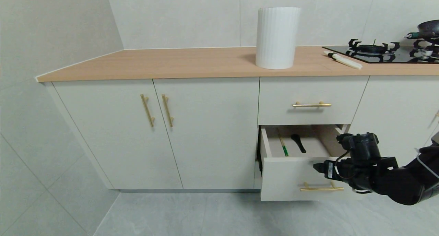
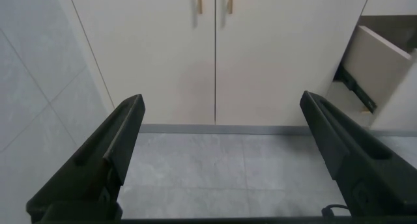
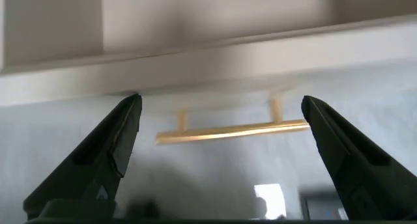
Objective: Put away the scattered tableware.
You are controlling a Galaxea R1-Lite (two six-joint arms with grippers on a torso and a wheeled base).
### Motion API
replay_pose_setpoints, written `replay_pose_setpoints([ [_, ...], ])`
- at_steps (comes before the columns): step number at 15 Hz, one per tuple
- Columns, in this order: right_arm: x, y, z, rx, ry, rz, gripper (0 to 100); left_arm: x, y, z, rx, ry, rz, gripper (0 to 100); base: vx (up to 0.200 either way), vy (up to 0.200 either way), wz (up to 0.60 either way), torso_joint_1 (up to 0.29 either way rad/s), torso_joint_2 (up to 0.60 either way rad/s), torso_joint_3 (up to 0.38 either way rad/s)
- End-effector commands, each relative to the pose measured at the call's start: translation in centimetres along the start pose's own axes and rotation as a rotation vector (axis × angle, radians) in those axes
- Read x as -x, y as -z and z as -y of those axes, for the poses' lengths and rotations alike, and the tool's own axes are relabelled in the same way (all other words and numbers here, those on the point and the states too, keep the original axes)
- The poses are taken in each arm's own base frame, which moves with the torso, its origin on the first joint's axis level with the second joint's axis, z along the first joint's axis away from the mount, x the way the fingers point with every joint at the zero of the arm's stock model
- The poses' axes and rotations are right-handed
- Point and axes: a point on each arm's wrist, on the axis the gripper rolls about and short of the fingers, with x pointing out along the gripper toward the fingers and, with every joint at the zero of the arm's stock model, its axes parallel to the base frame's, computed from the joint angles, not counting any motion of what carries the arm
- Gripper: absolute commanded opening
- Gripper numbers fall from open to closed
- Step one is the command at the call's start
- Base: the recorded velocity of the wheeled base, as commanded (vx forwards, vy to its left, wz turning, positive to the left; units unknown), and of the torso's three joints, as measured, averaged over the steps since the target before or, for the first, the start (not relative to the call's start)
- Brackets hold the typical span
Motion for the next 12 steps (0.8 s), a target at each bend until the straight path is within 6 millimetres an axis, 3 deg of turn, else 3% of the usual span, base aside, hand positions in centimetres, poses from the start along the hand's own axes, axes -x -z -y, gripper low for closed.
replay_pose_setpoints([
  [1, -2.2, 0.8, 0.8, -0.016, 0.026, 0.0, 100, 0.0, 0.0, 0.0, 0.0, 0.0, -0.001, 100, 0.0, 0.0, 0.0, 0.0, 0.0, 0.0],
  [5, -4.7, 0.7, 1.7, -0.047, 0.033, 0.079, 100, 0.0, 0.0, 0.0, 0.0, -0.001, -0.001, 100, 0.0, 0.0, 0.0, 0.0, 0.0, 0.0],
  [12, -7.9, -0.8, 1.6, -0.081, 0.036, 0.139, 100, 0.0, 0.0, 0.0, 0.0, -0.001, -0.001, 100, 0.0, 0.0, 0.0, 0.0, 0.0, 0.0],
])
